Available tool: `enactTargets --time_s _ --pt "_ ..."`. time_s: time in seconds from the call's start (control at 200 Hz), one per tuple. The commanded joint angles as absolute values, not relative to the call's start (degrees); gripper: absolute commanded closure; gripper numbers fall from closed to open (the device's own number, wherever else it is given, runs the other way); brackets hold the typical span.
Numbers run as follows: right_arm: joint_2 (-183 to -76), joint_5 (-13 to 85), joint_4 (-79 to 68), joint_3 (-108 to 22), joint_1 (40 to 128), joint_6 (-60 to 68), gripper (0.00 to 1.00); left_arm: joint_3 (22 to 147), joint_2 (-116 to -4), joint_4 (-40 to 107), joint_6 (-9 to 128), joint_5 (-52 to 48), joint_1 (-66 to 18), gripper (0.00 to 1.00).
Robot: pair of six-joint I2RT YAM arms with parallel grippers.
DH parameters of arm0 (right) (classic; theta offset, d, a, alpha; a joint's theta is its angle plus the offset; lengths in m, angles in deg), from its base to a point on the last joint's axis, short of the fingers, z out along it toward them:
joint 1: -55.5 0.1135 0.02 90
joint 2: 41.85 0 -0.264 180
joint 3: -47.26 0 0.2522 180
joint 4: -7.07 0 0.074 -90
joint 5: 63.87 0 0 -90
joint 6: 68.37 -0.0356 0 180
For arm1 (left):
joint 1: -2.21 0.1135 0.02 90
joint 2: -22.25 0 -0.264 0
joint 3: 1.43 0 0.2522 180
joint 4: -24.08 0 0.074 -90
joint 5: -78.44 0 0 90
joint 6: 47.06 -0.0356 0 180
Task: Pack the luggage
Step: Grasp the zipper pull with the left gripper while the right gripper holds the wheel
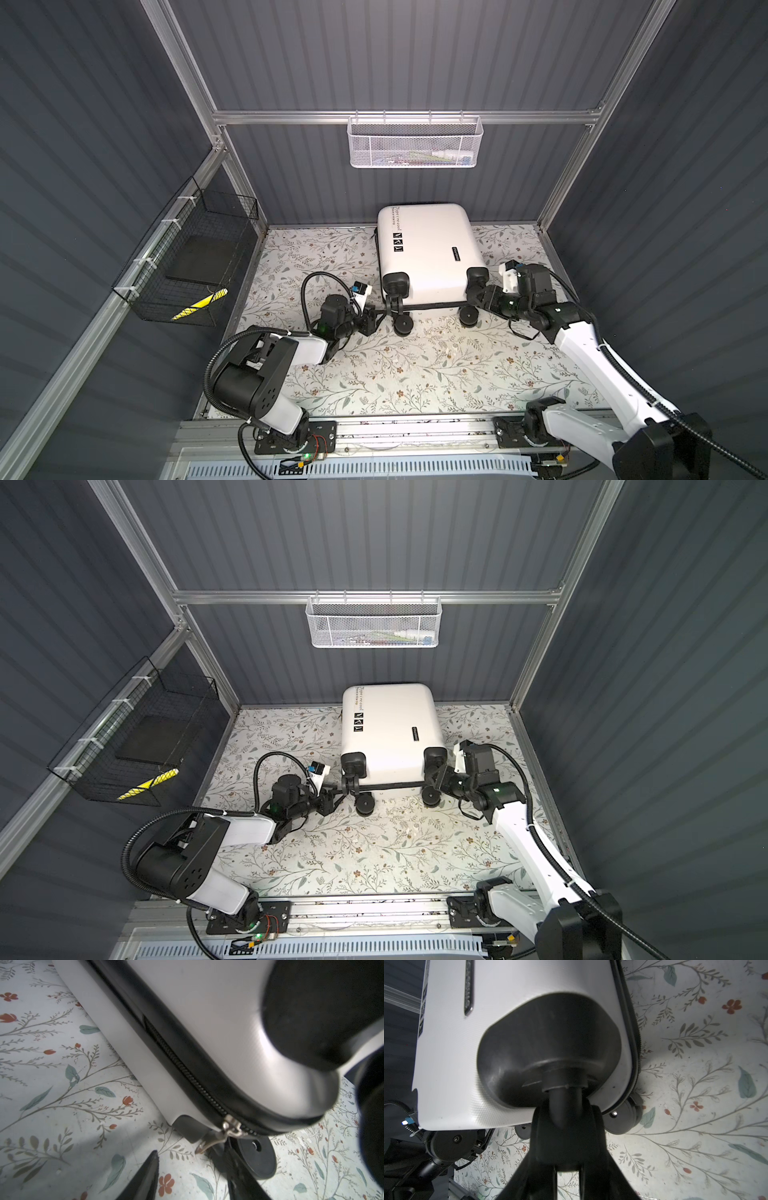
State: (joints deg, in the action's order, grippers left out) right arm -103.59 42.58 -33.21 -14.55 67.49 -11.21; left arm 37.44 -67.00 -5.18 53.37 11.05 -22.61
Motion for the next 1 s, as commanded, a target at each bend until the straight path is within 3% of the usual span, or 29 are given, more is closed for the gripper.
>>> enactTargets --time_s 0.0,0.74,0.995 --pt "-104.59 38.79 -38.44 -15.34 66.54 -11.98 0.92 38.79 -67.81 -9.07 52.53 12.46 -22.73 0.49" --pt "-105.35 38.70 -39.20 -16.24 66.48 -12.21 0.92 40.07 -70.98 -13.33 54.62 16.56 -22.30 0.75" --pt "-105.39 38.74 -39.21 -16.06 66.48 -12.21 0.92 39.76 -70.57 -13.31 54.62 16.30 -22.20 0.79"
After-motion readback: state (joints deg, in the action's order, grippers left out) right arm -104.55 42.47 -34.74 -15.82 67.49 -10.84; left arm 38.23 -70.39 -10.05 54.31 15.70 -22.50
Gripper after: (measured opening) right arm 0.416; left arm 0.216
